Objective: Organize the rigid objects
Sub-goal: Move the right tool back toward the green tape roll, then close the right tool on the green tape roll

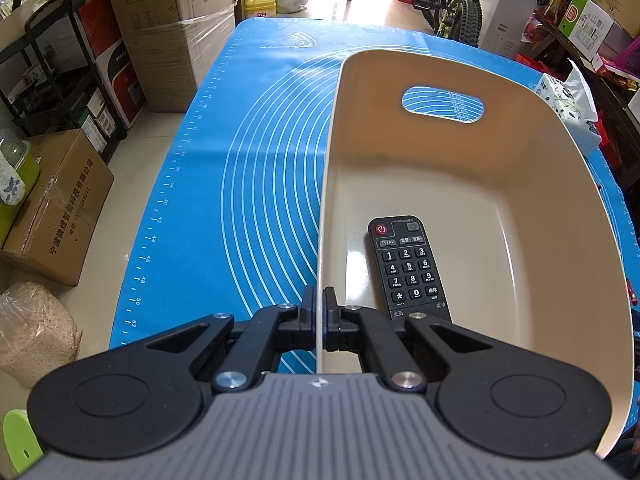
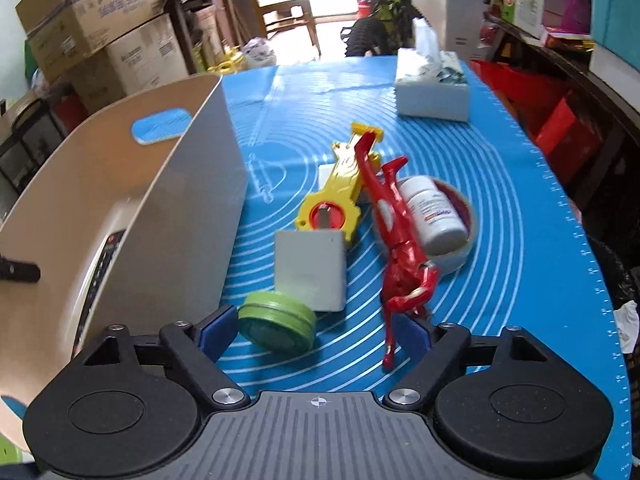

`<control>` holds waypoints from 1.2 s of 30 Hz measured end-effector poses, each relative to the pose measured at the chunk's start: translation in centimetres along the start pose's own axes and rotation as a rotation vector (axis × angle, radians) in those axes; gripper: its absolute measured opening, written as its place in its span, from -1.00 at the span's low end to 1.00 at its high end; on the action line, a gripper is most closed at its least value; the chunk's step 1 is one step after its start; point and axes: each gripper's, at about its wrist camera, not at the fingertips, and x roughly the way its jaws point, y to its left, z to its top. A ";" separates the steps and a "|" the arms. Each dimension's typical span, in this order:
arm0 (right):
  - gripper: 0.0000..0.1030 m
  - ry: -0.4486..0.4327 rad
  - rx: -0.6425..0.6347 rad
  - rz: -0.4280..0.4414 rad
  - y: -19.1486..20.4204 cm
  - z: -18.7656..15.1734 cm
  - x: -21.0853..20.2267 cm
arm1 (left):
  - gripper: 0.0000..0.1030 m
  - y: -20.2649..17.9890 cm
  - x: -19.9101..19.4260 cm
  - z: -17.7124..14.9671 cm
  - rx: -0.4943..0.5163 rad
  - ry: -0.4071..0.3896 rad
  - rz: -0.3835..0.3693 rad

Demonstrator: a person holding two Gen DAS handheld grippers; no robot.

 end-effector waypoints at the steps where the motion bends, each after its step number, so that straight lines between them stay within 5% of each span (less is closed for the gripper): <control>1: 0.66 0.004 0.000 0.005 -0.1 -0.1 0.2 | -0.93 0.0 0.0 0.0 0.000 0.000 0.000; 23: 0.29 0.015 -0.040 0.089 -0.1 -0.6 2.8 | -0.92 -0.1 0.3 0.0 0.006 0.002 0.008; 26: 0.16 0.015 -0.043 0.099 0.0 -0.7 2.7 | -0.91 -0.1 0.3 0.0 0.006 0.002 0.009; 31: -0.33 0.021 -0.103 0.123 1.0 -0.9 2.8 | -0.91 -0.2 0.2 0.0 0.007 0.003 0.009; 36: -0.43 0.016 -0.127 0.137 1.4 -1.0 2.6 | -0.91 -0.2 0.3 -0.1 0.008 0.002 0.010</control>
